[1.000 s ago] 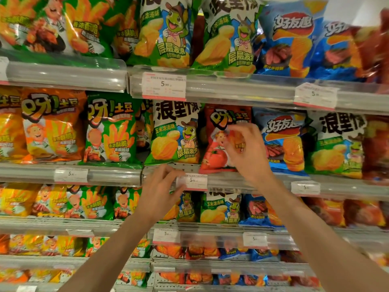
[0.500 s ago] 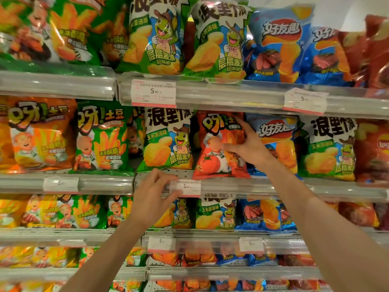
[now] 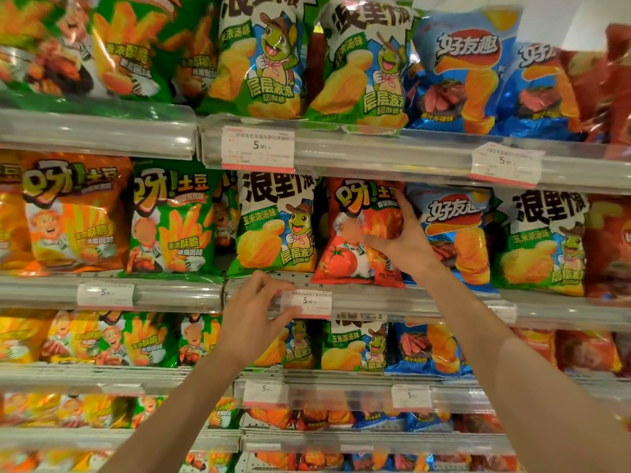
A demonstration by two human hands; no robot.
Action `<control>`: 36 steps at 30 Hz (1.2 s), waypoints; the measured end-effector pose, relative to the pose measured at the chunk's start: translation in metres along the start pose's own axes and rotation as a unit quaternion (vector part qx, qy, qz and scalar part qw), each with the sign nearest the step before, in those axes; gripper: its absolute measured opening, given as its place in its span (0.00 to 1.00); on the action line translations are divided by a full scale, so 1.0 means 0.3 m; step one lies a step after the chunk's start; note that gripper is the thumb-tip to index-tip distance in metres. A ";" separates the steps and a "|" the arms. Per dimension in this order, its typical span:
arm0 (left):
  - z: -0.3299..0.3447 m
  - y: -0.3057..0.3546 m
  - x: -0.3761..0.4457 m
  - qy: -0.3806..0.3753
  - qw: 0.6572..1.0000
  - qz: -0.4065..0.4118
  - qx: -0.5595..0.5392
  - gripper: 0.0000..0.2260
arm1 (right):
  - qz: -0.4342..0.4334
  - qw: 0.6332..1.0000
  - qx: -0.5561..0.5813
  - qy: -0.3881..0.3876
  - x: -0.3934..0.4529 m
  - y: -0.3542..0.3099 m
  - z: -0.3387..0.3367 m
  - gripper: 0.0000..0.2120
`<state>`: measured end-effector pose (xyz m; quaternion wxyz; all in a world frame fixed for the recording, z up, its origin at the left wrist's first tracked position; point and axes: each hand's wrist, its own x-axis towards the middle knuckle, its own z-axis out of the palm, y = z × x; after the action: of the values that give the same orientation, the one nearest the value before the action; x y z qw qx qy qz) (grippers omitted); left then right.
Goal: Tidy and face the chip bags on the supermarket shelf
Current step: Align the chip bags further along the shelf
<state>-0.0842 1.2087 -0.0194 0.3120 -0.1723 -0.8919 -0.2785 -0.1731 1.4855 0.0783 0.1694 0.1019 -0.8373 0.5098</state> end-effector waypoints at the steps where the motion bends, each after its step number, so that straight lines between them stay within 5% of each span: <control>1: 0.000 0.000 -0.001 -0.001 1.000 -0.001 0.000 0.16 | 0.003 1.000 -0.001 -0.003 -0.001 -0.003 0.000 0.53; 5: 0.000 0.003 0.000 -0.003 1.000 -0.011 0.003 0.16 | -0.018 1.000 0.009 0.006 -0.024 -0.020 0.005 0.51; 11: 0.006 0.001 -0.009 0.006 1.000 -0.005 0.000 0.16 | -0.083 0.983 -0.115 0.118 -0.193 -0.004 0.053 0.44; 19: 0.039 -0.011 -0.075 0.016 0.999 0.035 0.028 0.17 | -0.072 0.967 -0.234 0.075 -0.536 0.101 0.137 0.37; 28: 0.128 0.082 -0.283 -0.004 0.999 -0.019 -0.047 0.23 | 0.078 0.967 -0.239 -0.028 -0.812 0.262 0.115 0.39; 36: 0.247 0.256 -0.369 -0.084 0.988 -0.121 -0.050 0.25 | 0.146 0.959 -0.240 -0.027 -0.868 0.419 -0.103 0.37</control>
<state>0.0014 1.2991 -0.1099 0.1912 -0.1010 -0.9140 -0.3434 0.0294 1.5701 -0.1125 0.0894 -0.0516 -0.9452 0.3098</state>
